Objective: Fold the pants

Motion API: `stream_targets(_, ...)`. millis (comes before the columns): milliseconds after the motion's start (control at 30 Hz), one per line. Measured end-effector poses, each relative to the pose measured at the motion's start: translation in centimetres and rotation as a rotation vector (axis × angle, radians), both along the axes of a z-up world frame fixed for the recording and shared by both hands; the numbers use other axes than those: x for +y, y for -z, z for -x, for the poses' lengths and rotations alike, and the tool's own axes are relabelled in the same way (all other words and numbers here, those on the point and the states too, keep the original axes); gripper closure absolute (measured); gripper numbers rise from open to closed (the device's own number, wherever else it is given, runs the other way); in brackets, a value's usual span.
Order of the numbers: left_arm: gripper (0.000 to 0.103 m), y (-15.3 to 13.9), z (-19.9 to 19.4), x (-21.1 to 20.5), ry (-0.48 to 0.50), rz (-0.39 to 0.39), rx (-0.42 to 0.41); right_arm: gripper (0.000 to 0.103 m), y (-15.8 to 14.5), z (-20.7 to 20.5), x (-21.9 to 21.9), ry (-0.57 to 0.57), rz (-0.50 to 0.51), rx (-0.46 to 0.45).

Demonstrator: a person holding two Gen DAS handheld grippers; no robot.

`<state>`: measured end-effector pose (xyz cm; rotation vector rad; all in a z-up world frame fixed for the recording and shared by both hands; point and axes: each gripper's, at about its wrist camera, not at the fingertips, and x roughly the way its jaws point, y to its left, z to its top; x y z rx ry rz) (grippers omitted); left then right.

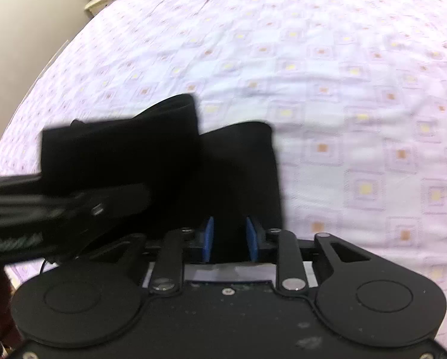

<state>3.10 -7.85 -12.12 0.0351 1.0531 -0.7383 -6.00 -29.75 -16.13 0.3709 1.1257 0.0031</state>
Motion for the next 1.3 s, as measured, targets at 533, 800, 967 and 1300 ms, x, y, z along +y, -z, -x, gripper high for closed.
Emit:
stream_targets(533,0.041,-1.3,-3.9,5.4,-0.217,-0.027,0.045,0.064,-1.3,0.5,-2.1,0.100,-0.078,-0.064)
stream_targets(800,0.041,-0.5,-3.4,14.9,-0.430,-0.144,0.113,0.058,-0.9,-0.1,-2.3,0.202,-0.066,-0.134)
stream_targets(967,0.041,-0.5,-2.8,18.0,-0.482,-0.163,0.143,0.052,-0.8,-0.9,-1.7,0.145,-0.080,-0.196)
stream_targets(1300,0.041,-0.6,-1.7,17.1,-0.384,-0.157,0.148,0.046,3.0,-3.2,0.7,-0.002,-0.084,-0.088)
